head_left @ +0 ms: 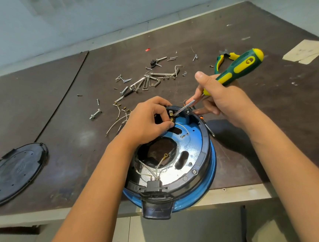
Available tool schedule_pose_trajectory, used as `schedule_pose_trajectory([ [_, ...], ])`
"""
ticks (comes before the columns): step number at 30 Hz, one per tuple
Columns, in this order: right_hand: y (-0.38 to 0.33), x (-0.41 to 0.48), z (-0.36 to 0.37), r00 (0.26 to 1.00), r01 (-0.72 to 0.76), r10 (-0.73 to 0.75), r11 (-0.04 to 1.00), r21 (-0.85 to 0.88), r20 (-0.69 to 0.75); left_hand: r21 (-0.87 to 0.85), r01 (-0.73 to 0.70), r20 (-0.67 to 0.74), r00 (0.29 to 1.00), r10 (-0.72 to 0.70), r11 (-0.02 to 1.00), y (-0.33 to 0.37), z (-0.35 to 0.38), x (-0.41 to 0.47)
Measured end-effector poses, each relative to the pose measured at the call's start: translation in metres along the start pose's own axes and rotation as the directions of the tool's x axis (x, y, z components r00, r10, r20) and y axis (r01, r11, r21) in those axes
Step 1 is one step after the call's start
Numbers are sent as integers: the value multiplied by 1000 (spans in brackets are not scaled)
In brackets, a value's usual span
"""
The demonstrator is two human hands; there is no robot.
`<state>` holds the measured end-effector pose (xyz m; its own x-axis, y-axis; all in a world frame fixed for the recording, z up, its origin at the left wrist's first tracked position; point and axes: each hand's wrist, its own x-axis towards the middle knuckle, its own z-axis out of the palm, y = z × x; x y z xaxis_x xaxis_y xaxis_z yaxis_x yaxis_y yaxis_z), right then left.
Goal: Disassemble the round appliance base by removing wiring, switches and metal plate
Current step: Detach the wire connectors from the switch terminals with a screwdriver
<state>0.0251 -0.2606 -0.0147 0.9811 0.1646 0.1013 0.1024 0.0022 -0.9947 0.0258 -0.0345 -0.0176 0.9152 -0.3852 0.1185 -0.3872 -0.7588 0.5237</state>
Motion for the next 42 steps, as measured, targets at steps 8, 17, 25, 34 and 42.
schedule_pose_trajectory([
  [8, -1, -9, -6, 990, 119, -116, 992, -37, 80, -2, 2, 15, 1000, -2, 1000, 1, -1, 1],
  [17, -9, -3, 10, 991, -80, 82, 997, 19, -110, 6, -13, 6, 1000, 13, 1000, -3, 1, 0],
  [25, -9, 3, 12, 977, -141, 145, 989, 36, -154, 19, -26, -20, 999, 26, 999, -3, 2, 1],
  [34, -8, 5, 13, 966, -171, 182, 982, 76, -181, 25, -16, -17, 1000, 17, 1000, -3, 1, 0],
  [42, 2, 7, 10, 955, -213, 249, 954, 212, -159, 41, -11, 3, 1000, 11, 999, 1, -1, -3],
])
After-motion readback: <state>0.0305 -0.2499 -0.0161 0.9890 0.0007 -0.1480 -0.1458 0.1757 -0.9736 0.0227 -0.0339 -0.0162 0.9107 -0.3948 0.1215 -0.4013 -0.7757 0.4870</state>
